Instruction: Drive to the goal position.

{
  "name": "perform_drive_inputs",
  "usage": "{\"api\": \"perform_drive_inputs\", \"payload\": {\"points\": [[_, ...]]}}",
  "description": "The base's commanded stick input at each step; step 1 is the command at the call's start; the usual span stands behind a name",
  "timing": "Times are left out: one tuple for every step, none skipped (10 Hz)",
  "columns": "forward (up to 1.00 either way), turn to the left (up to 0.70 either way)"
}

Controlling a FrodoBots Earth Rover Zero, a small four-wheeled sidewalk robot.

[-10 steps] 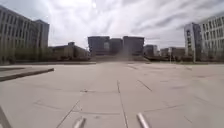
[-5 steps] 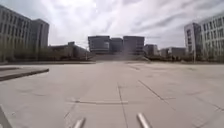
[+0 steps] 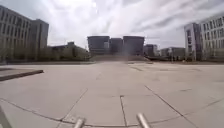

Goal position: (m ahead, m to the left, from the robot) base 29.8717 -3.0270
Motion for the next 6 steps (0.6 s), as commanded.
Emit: {"api": "perform_drive_inputs", "payload": {"points": [[1.00, 0.00], [1.00, 0.00], [1.00, 0.00], [1.00, 0.00], [1.00, 0.00], [1.00, 0.00]]}}
